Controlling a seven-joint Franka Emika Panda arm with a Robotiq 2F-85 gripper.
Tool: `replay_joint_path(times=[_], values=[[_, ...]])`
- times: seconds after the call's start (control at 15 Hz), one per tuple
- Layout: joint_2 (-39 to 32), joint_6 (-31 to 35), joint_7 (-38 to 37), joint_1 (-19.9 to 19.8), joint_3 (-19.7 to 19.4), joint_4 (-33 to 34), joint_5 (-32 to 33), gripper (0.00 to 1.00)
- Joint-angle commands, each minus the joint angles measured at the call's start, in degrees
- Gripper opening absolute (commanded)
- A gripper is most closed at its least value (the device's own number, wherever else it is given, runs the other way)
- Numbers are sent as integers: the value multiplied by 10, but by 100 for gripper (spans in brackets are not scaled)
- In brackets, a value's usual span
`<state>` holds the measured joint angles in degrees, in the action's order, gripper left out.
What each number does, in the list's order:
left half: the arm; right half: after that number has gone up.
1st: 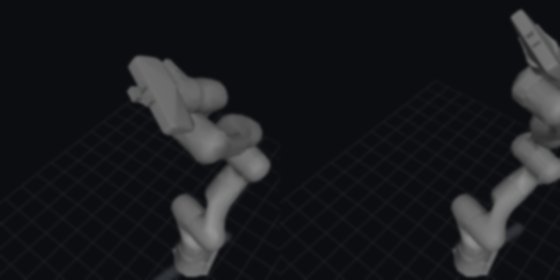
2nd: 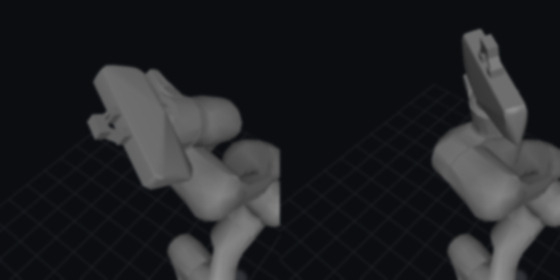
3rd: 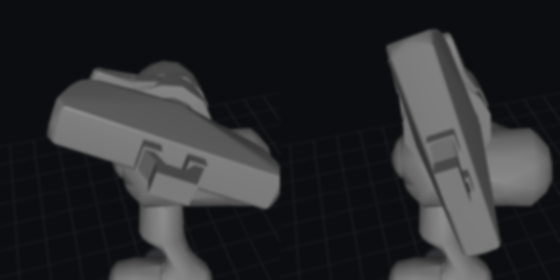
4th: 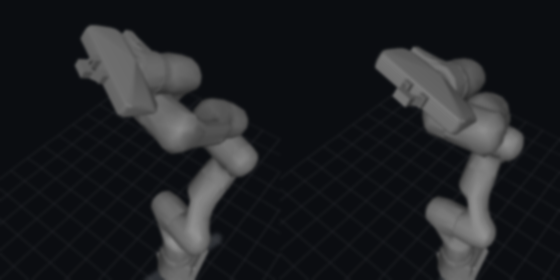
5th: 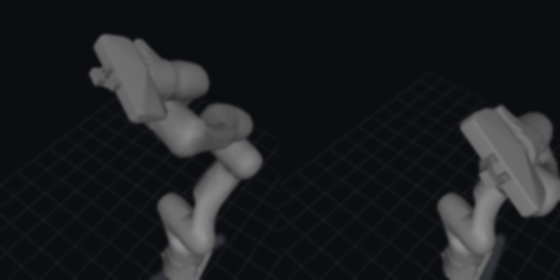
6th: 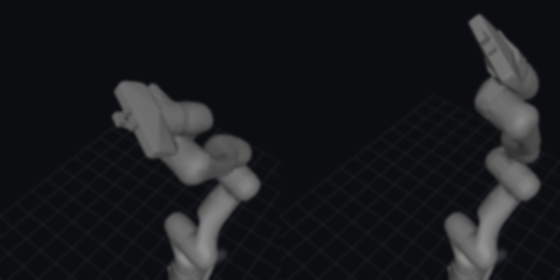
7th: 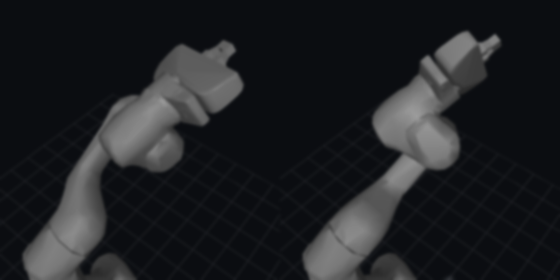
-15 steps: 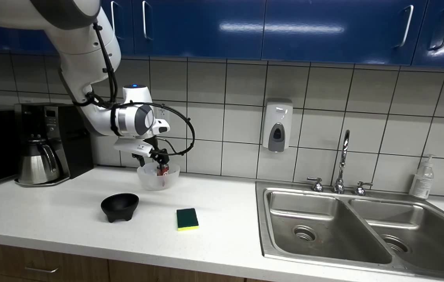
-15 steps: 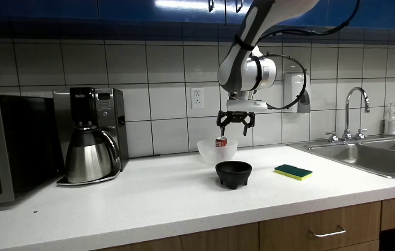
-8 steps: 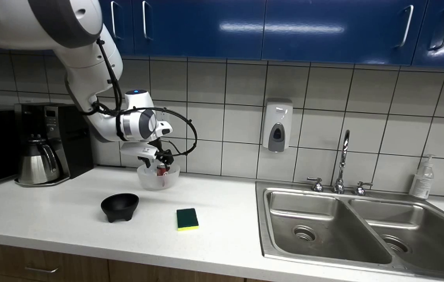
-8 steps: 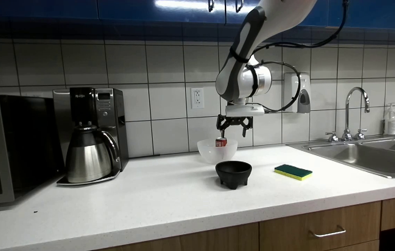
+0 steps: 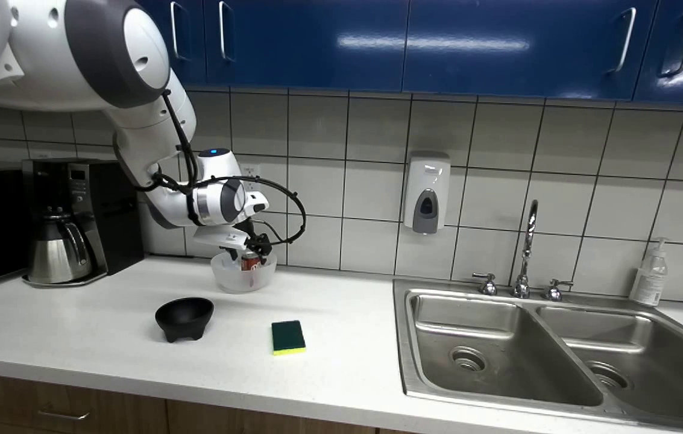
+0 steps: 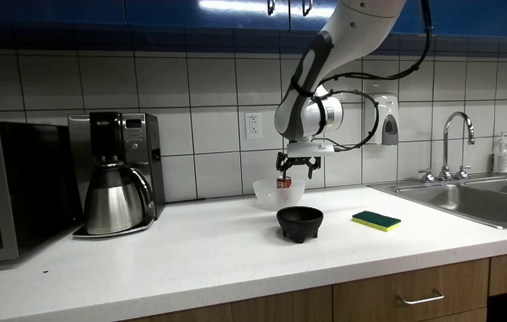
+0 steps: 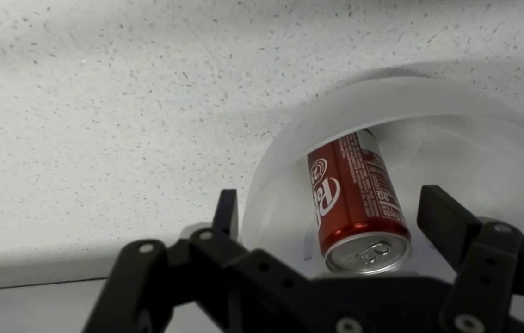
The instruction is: Pick up the brown dr pepper can from the clear bowl and put it on the kitchen counter
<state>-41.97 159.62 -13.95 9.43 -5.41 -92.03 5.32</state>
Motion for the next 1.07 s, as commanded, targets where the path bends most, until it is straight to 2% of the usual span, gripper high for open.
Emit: replay_joint_path(times=[0.0,1.0], values=[[-32,2,-5,8,-7,52,-3,100],[-117,-8,-7,12,-11,175,-11,100]])
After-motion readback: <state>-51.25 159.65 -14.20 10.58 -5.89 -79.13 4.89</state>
